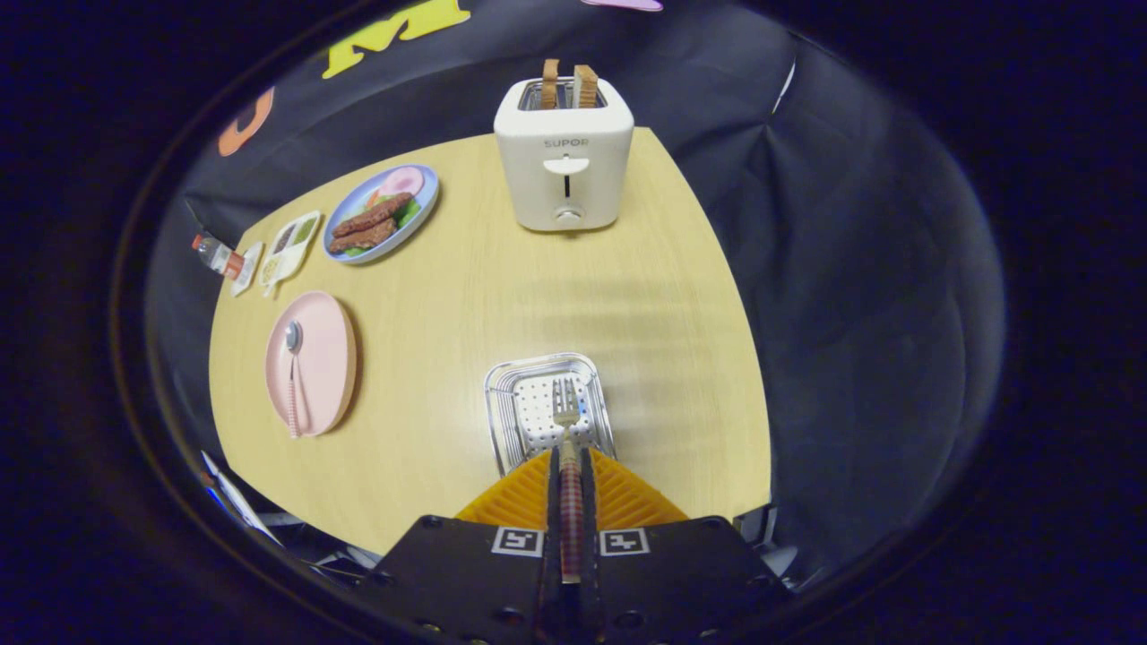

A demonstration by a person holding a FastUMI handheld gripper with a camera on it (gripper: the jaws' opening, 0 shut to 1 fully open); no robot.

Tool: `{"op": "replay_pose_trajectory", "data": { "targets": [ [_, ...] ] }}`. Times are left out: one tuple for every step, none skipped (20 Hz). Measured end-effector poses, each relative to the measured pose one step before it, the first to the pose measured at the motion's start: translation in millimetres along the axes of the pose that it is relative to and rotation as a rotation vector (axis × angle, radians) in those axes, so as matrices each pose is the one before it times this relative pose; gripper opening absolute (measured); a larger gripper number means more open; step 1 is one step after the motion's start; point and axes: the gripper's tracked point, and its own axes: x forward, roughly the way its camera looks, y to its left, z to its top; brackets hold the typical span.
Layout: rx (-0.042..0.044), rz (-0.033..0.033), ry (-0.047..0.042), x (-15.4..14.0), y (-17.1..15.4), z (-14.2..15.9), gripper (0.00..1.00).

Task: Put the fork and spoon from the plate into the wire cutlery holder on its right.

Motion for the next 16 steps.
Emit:
{"op": "replay_pose_trajectory", "data": {
  "targets": [
    [-0.00305,0.00058,-0.00629,0.55,1.38,1.61,0.08],
    [-0.00069,-0.00043,-0.00966,-1.09,0.11,1.35,0.1],
    [-0.00091,-0.00437,-0.0107,-1.14,0.26,1.81,0.1],
    [-0.00475,-0.00913,-0.01156,-1.31,-1.5,1.71,0.09],
    [-0.00079,-0.00254,-0.01791,-3.01,0.2,3.63,0.09],
    [-0.00264,-0.00186,-0.02018,-1.68,2.36,2.35,0.09],
    [-0.00382,0.00317,-0.01813,-3.81,2.63,2.26,0.09],
    [-0.00993,0.00321,-0.01927,-2.53,4.33,0.34,0.09],
    [-0.00507,0.01077,-0.0177,-3.28,4.39,1.39,0.14],
    [-0.00652,0.02276,-0.02625,-3.3,9.45,2.13,0.17],
    [-0.00766,0.00238,-0.01996,-1.66,4.53,1.91,0.24],
    [-0.00771,-0.00598,-0.0208,-0.83,2.92,0.21,0.27],
    [-0.00354,-0.00196,-0.02027,-1.6,4.17,1.8,0.29],
    [-0.00085,0.00553,-0.01735,-2.62,7.35,0.13,0.33],
    [0.00034,0.00265,-0.00776,-1.75,6.57,-1.25,0.43],
    [0.01194,0.00187,-0.00621,-1.27,6.57,-1.19,0.46]
  ]
}}
